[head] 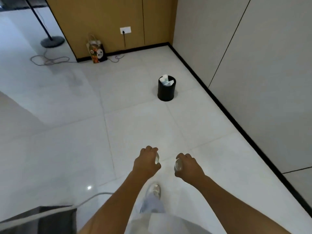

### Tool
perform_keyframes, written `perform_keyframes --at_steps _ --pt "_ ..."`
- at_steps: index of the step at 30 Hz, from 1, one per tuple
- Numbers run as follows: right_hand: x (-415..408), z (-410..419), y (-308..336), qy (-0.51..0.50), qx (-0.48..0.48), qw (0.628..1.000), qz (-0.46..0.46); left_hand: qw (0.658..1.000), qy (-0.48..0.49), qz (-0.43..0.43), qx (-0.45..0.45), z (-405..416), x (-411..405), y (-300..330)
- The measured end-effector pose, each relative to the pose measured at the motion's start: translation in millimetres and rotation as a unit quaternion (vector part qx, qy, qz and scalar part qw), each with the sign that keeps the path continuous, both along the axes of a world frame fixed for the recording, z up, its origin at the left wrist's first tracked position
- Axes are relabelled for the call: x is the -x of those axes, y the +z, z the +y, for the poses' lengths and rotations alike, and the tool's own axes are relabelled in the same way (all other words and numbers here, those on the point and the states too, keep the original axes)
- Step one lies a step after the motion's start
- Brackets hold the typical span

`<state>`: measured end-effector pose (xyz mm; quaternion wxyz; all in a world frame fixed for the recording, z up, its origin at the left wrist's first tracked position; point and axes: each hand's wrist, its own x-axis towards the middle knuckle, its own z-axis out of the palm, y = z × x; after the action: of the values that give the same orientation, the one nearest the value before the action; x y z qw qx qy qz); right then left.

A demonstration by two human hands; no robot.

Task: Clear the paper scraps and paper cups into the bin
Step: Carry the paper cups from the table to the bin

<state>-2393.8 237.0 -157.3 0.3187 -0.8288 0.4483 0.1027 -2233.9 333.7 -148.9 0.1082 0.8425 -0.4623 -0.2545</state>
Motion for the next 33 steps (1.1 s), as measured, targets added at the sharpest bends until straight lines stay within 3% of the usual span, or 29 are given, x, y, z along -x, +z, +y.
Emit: perform_keyframes --at_steps 15,24,33 --pt "-117 -266 7 -0.089 -0.026 0.996 -0.010 0.996 -0.083 -0.006 -0.026 -288 -147 13" --pt "-171 -478 5 -0.065 -0.021 0.998 -0.011 0.999 -0.034 -0.001 -0.026 -486 -194 8" --pt "-244 -642 10 -0.042 -0.021 0.999 -0.027 1.000 0.015 0.004 -0.026 -630 -259 9"
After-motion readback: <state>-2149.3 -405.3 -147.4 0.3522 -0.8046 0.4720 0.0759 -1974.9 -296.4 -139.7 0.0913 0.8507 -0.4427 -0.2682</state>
